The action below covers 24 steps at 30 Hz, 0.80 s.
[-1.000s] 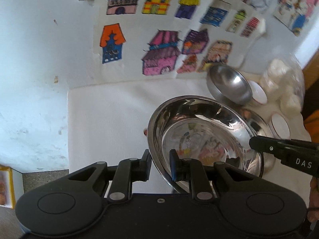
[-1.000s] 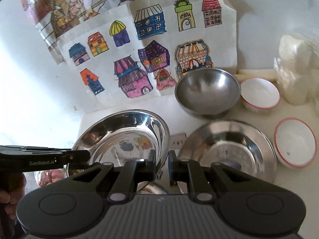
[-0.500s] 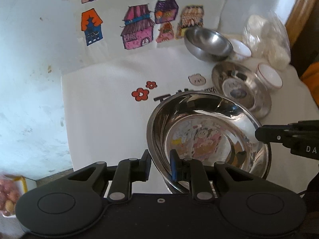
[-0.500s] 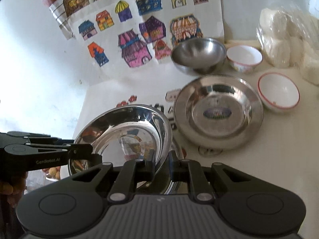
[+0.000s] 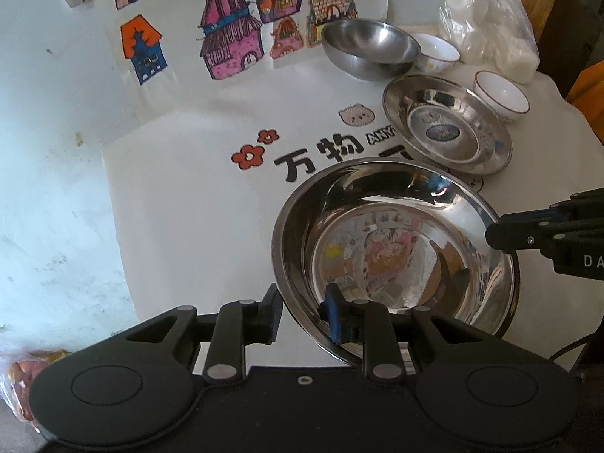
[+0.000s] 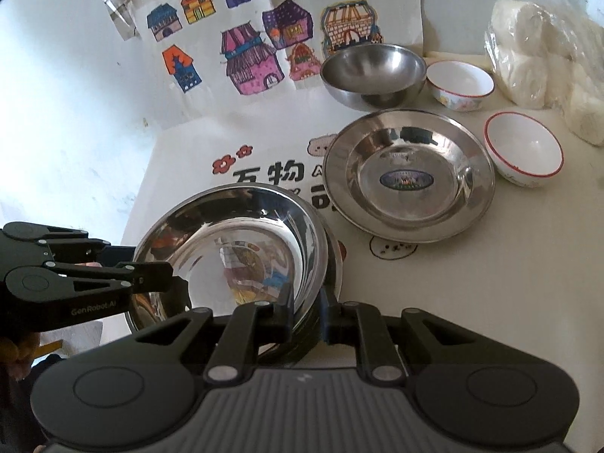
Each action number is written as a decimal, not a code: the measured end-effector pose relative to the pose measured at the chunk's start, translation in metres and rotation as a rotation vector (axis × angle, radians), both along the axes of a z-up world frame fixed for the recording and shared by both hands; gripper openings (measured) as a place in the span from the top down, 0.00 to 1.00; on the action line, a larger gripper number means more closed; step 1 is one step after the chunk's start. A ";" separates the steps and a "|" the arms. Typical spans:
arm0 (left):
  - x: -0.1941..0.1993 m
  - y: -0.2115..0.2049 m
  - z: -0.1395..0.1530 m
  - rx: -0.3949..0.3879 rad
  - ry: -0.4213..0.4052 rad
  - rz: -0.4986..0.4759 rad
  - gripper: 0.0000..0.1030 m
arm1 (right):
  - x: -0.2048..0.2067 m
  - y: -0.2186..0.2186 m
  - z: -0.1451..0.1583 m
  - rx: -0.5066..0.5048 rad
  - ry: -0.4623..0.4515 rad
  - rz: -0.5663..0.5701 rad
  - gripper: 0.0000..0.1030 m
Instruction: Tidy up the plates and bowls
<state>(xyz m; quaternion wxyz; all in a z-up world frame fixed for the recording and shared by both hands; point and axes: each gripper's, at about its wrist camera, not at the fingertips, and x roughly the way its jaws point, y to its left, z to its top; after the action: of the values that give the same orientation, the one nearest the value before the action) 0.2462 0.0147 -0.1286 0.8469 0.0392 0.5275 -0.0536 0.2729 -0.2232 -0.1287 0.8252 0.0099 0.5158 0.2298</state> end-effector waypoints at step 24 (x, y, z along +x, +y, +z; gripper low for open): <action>0.013 0.001 0.006 0.024 -0.005 0.096 0.22 | 0.004 -0.013 -0.002 0.009 0.005 -0.031 0.67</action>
<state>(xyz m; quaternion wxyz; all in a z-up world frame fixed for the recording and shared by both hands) 0.2595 0.0161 -0.1230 0.8494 0.0242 0.5271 -0.0066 0.2769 -0.2365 -0.1306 0.8274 0.0224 0.5165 0.2194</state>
